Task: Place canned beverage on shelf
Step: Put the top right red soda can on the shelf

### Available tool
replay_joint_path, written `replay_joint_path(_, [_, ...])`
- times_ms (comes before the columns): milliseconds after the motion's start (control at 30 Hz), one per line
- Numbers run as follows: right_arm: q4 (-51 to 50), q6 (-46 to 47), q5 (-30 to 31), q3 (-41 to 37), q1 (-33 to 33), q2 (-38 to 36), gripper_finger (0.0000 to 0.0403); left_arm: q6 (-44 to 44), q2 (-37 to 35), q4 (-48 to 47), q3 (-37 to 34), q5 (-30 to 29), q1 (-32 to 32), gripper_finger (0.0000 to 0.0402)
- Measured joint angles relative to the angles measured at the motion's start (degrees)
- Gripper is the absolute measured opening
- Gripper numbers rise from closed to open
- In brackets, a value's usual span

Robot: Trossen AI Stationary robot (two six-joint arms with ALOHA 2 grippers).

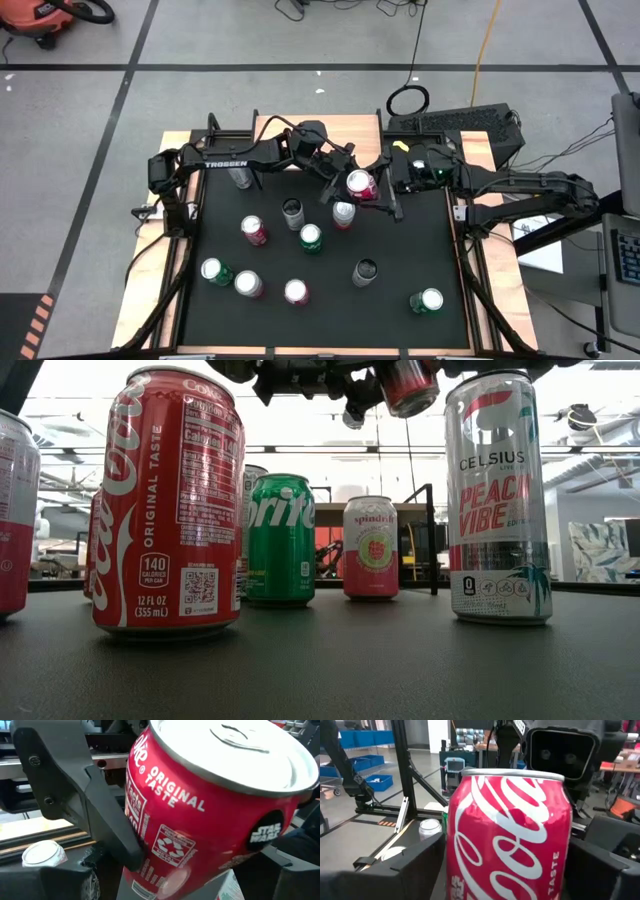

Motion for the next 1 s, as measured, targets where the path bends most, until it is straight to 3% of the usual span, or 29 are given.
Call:
replay_joint_path(400, [3.6, -1.4, -0.2, 0.0, 0.0, 2.0, 0.0284, 0.7, -0.1, -2.1, 0.1, 0.5, 0.0, 0.0296])
replay_joint_path(800, [3.3, -1.6, 0.0, 0.0, 0.0, 1.4, 0.0273, 0.4, -0.3, -2.6, 0.1, 0.3, -0.2, 0.0389])
replay_joint_path(1000, [1.0, -1.6, 0.1, 0.0, 0.0, -1.4, 0.0274, 0.4, -3.5, -6.8, 0.1, -4.6, 0.5, 0.0397])
